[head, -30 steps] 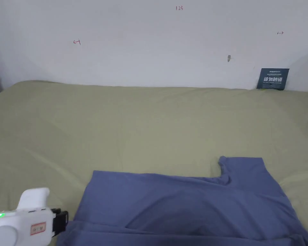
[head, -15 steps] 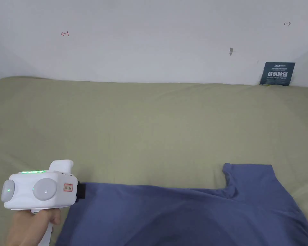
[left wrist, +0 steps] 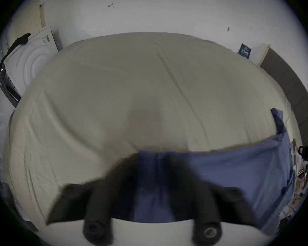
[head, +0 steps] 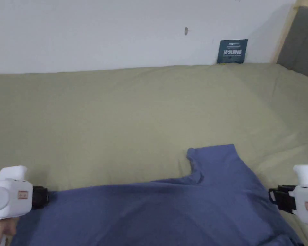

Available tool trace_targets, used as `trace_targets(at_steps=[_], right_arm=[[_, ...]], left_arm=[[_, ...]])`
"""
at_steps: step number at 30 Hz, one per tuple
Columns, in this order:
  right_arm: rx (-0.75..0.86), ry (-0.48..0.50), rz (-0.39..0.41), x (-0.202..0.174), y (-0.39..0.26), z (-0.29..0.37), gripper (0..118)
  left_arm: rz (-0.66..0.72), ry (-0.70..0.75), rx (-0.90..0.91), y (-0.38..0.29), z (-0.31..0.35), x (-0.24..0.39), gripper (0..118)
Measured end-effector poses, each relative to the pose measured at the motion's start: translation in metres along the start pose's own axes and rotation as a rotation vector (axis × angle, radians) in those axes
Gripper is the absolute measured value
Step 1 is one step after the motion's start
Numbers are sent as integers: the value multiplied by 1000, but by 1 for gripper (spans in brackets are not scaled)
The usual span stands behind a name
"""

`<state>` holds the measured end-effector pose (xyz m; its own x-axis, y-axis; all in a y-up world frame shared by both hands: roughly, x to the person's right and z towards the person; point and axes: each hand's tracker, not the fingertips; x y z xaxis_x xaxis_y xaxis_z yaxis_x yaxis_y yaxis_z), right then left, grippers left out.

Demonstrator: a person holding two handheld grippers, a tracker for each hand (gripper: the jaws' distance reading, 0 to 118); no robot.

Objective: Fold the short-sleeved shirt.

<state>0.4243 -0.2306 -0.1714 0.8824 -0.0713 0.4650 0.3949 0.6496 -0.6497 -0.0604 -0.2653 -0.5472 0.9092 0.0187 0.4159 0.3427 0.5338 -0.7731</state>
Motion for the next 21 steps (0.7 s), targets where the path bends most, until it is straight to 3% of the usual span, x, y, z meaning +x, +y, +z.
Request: trace_targets(at_steps=[1,3,6,7,8,9,10,12,13,14,15,17,18,20,21], right_arm=[[0,1,-7,3,5,-4,2],[1,5,-20,7,14,-11,2],[-18,-2,-12,7,29,-27,5],[-41,3,-6,8,35,-35,22],[-64,5,-7,5,39,-42,71],[-100,-4,-3,5,44,-52,107],[-138,-18,-5,6,48,-64,118],[-225,-6,-17,3,46,-83,117],[-209,-23,14,2,50,-93,116],[-227,-41,12,1,50,-101,107],[-241,-49,9,1,49,-107,91],[-248,-31,8,3,47,-109,77],[-245,-48,19,0,45,-108,61],[-217,-27,35,1,46,-94,5],[-196,-9,50,1,46,-90,5]], left_arm=[[11,-24,15,-2,3,-2,4],[45,-109,5,-3,7,0,4],[14,-60,5,-6,7,4,4],[16,-62,-1,-3,6,5,4],[20,-62,-3,-3,7,6,4],[23,-63,-3,-3,7,6,4],[24,-64,-4,-3,8,6,4],[30,-66,-8,-1,6,6,4],[30,-66,-8,-1,7,7,4],[29,-66,-7,-2,8,7,4],[26,-66,-7,0,3,6,4],[25,-66,-5,-1,4,7,4],[24,-67,-5,-1,4,7,4],[22,-67,-3,0,4,5,4],[18,-67,-3,0,6,6,4]])
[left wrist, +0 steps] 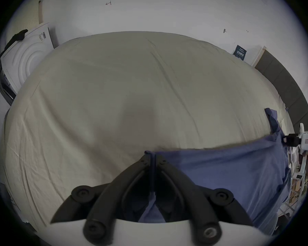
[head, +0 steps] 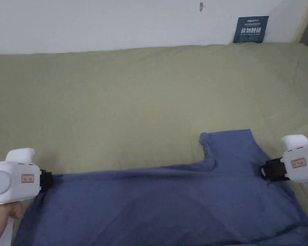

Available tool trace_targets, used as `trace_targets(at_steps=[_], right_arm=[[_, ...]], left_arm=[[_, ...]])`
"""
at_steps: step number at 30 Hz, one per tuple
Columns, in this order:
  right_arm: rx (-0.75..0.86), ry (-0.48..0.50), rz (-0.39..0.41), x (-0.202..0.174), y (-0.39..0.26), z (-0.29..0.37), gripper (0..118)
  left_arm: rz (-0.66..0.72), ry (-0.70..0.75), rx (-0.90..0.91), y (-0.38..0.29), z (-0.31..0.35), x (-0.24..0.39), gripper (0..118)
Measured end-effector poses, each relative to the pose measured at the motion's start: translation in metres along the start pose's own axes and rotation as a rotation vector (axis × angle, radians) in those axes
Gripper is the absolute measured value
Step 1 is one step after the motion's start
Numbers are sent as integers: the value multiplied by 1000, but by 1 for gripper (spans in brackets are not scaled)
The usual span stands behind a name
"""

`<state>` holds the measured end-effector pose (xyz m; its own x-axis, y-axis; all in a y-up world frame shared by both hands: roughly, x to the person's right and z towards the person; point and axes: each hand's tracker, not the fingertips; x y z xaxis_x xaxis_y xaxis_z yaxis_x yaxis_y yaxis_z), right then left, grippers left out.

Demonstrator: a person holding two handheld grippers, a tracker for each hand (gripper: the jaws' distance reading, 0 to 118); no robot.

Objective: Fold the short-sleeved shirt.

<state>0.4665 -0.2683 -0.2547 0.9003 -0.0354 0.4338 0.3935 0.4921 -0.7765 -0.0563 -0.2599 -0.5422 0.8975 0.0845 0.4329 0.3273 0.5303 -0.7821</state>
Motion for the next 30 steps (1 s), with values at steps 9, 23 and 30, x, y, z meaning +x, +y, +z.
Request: trace_targets(at_steps=[9,23,30], right_arm=[[85,63,-67,11,-11,51,5],[221,98,-20,2,-95,175,5],[237,101,-4,3,-168,206,5]], left_arm=[[-11,-26,38,0,43,-6,4],[-32,-68,153,-82,168,-20,4],[-13,-106,186,-153,205,-30,4]])
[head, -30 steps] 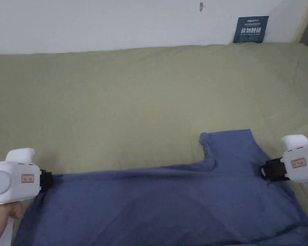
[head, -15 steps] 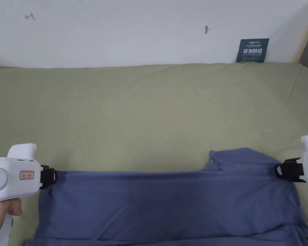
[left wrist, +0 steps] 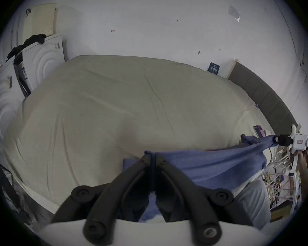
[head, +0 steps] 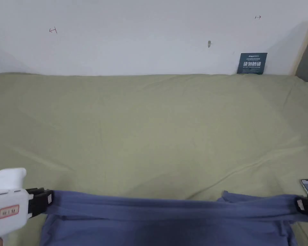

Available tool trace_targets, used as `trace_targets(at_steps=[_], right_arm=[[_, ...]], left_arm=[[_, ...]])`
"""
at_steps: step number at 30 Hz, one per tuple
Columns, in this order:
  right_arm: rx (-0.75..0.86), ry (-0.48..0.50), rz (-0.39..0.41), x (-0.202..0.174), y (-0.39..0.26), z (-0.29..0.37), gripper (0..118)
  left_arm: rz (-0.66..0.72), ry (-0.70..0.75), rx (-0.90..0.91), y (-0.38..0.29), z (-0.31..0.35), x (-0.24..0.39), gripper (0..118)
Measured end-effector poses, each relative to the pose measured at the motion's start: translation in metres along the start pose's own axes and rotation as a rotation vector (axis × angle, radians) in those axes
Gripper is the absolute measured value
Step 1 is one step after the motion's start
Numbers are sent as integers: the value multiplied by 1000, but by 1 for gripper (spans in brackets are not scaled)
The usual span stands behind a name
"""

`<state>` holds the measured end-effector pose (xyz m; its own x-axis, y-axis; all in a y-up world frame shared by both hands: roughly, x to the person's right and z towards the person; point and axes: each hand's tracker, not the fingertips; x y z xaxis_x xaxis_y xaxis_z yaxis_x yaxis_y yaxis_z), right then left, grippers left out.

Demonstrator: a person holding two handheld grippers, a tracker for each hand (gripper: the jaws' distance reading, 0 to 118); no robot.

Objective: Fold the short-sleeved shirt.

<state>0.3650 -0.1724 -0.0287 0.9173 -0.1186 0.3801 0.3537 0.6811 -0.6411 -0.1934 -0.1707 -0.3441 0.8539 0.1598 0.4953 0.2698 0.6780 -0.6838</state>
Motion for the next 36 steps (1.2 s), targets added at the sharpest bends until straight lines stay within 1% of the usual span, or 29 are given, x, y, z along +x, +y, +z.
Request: trace_targets(at_steps=[5,8,12,13,14,15,16,17,18,20,21,23,24,25,26,27,28,30,31,33,35,36], right_arm=[[-30,3,4,-1,-47,11,5],[-70,11,-2,0,-68,3,5],[-110,-1,-2,-3,-84,-12,5],[-112,-3,-5,-3,-86,-13,7],[-113,-4,-11,-4,-86,-15,26],[-109,-5,-17,-5,-87,-14,59],[-107,-13,-22,-6,-86,-13,97],[-116,-45,-30,-1,-91,-16,118],[-116,-50,-38,-1,-92,-15,118],[-30,-34,-61,-1,-89,1,118],[-26,-49,-68,-3,-90,6,118],[2,-37,-76,-6,-86,16,118],[13,-33,-67,-9,-83,20,116],[25,-46,-61,-29,-76,27,102],[52,-49,-50,-37,-74,33,54],[114,-48,-50,-44,-73,41,11],[157,-49,-53,-51,-71,48,3],[209,-67,-39,-59,-70,45,3],[251,-88,-26,-66,-70,51,2],[284,-64,-14,-81,-64,60,2],[338,-76,-13,-96,-62,67,2],[361,-82,-1,-103,-60,71,2]], left_arm=[[-16,8,-39,-48,8,-4,4],[-5,5,-75,-72,1,-8,4],[-14,28,-118,-88,-14,-11,4],[5,26,-117,-90,-16,-12,8],[18,30,-113,-90,-17,-13,31],[30,33,-108,-90,-17,-14,69],[41,40,-111,-91,-20,-22,102],[50,44,-110,-91,-20,-24,118],[65,36,-93,-91,-17,-26,118],[111,26,-26,-86,-2,-25,118],[121,29,-11,-83,3,-24,118],[133,1,30,-75,14,-22,118],[130,3,36,-74,22,-13,115],[120,-3,52,-72,28,-9,104],[102,1,72,-69,34,-3,65],[84,8,99,-68,41,2,21],[63,10,120,-63,54,19,0],[39,18,135,-61,63,32,0],[39,22,184,-62,70,37,0],[28,11,183,-60,79,45,0],[18,24,223,-59,90,54,0],[13,32,237,-61,89,44,0]])
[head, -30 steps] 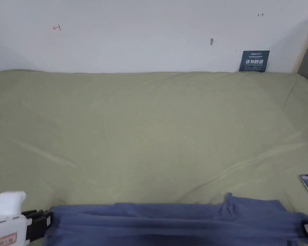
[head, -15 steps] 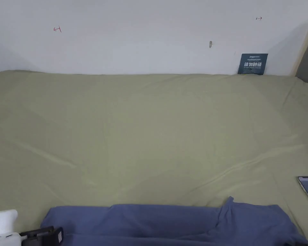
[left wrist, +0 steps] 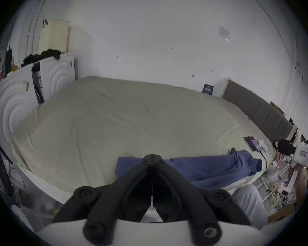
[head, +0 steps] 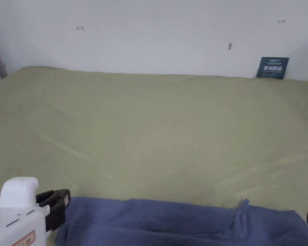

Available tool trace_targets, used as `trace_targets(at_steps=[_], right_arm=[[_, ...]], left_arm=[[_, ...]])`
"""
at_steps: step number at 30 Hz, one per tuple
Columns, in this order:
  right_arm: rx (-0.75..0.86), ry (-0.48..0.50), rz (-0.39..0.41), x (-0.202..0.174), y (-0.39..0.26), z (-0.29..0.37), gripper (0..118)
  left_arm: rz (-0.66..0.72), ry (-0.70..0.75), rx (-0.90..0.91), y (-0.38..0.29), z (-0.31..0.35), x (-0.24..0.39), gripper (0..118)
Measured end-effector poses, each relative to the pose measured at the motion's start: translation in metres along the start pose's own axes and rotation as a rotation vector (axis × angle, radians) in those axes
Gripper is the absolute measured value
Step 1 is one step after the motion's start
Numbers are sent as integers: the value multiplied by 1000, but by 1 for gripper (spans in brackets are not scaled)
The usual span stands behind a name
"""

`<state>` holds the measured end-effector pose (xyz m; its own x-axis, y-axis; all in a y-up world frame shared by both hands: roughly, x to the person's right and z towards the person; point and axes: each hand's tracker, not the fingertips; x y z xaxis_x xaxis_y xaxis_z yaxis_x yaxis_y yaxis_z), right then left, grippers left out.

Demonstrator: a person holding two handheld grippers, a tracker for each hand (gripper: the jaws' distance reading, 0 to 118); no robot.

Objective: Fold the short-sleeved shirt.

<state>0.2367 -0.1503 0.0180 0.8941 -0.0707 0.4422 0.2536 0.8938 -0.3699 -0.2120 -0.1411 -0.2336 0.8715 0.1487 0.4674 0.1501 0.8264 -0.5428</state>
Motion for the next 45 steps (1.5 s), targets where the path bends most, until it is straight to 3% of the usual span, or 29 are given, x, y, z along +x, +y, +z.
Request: trace_targets(at_steps=[6,14,18,30,36,40,45], right_arm=[[149,-67,110,-53,21,24,2],[273,7,171,-113,41,32,2],[287,46,163,-122,43,31,2],[320,19,152,-120,48,30,2],[312,21,142,-117,46,25,2],[317,31,146,-115,44,25,2],[337,17,148,-115,43,25,2]], left_arm=[[-95,77,157,16,35,34,0],[-167,46,364,36,56,110,0],[-188,33,407,38,54,129,0],[-190,43,425,39,51,128,0],[-63,-58,297,45,36,97,0],[108,-183,103,46,12,35,0],[316,-229,-110,33,-23,-55,0]])
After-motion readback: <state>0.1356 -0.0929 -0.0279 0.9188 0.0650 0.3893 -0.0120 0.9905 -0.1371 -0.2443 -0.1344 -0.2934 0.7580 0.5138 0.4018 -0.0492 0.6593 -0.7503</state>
